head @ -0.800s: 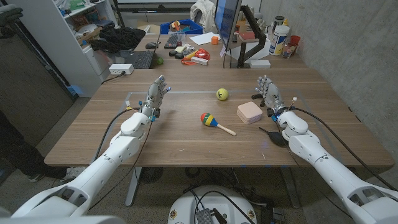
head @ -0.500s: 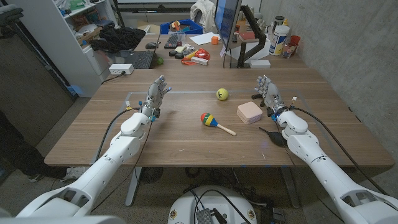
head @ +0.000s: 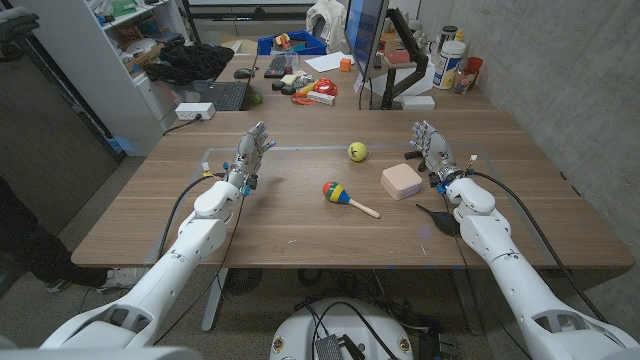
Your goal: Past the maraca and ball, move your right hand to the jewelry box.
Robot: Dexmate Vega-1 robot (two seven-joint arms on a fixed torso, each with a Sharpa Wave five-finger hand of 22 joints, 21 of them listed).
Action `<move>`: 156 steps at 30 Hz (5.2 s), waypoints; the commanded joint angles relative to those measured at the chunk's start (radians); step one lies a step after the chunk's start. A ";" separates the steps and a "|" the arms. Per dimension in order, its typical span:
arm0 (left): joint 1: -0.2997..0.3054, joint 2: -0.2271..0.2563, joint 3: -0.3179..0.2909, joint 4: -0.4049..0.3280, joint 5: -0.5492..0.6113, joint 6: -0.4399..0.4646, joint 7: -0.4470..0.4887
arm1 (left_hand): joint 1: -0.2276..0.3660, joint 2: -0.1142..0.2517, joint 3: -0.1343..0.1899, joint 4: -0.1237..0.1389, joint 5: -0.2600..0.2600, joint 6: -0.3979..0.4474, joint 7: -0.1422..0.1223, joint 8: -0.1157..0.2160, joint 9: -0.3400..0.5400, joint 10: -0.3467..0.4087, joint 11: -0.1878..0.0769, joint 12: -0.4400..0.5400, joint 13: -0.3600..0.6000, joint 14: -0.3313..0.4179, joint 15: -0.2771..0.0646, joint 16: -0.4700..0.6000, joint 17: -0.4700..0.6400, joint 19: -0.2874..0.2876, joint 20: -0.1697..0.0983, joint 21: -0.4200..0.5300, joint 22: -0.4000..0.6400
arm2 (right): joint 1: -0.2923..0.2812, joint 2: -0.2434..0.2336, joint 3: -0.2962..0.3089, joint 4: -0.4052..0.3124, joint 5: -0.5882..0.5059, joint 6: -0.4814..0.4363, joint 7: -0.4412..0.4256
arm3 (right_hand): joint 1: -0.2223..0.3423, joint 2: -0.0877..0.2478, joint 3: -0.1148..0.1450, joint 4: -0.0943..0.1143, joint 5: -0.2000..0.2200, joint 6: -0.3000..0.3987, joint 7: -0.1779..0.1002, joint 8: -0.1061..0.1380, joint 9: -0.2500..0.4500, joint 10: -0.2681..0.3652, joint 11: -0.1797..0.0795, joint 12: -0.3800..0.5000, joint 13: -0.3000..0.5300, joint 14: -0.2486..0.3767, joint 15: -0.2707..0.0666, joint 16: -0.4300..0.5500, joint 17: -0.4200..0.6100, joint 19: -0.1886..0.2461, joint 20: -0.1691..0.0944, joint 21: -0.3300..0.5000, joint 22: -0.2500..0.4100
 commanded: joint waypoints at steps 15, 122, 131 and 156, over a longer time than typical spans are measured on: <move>0.005 -0.055 -0.075 0.016 0.060 0.025 -0.055 | -0.004 0.102 0.008 -0.001 0.006 -0.045 -0.007 0.007 0.005 -0.019 0.001 0.011 0.002 -0.060 -0.027 0.004 0.005 -0.090 -0.064 -0.002 0.003 | -0.001 0.066 0.075 -0.025 -0.221 0.052 -0.008 | 0.050 0.045 0.009 -0.044 -0.008 0.047 -0.002 0.013 0.005 0.044 0.021 0.020 0.004 0.040 0.013 0.006 -0.001 0.022 -0.035 0.003 0.001; 0.012 -0.091 -0.098 -0.001 0.123 0.064 -0.079 | -0.006 0.100 0.011 -0.001 0.006 -0.032 -0.010 0.003 0.007 -0.008 0.000 0.009 0.002 -0.050 -0.027 0.000 0.005 -0.076 -0.061 -0.018 0.003 | -0.158 -0.091 0.108 -0.255 -0.827 0.390 -0.306 | 0.125 0.041 0.010 -0.117 -0.011 0.165 -0.016 0.018 0.005 0.143 0.000 0.033 0.003 0.108 -0.020 0.001 0.001 0.067 -0.043 -0.019 0.001; 0.007 -0.090 -0.100 0.007 0.122 0.064 -0.082 | -0.007 0.100 0.011 -0.001 0.006 -0.032 -0.010 0.003 0.007 -0.007 -0.001 0.009 0.002 -0.050 -0.027 0.000 0.005 -0.076 -0.062 -0.019 0.004 | -0.161 -0.109 0.095 -0.278 -0.885 0.385 -0.320 | 0.124 0.044 0.006 -0.116 -0.012 0.183 -0.024 0.020 0.005 0.160 -0.007 0.037 0.003 0.119 -0.026 0.003 0.003 0.072 -0.044 -0.021 0.001; -0.009 -0.094 -0.106 0.044 0.115 0.058 -0.101 | -0.007 0.100 0.011 0.000 0.006 -0.032 -0.010 0.002 0.007 -0.008 0.000 0.008 0.002 -0.050 -0.026 -0.001 0.005 -0.074 -0.061 -0.023 0.004 | -0.140 -0.164 0.043 -0.299 -0.966 0.350 -0.302 | 0.127 0.047 0.004 -0.119 -0.011 0.197 -0.026 0.019 0.005 0.167 -0.011 0.035 0.003 0.122 -0.031 0.001 0.003 0.075 -0.047 -0.026 0.001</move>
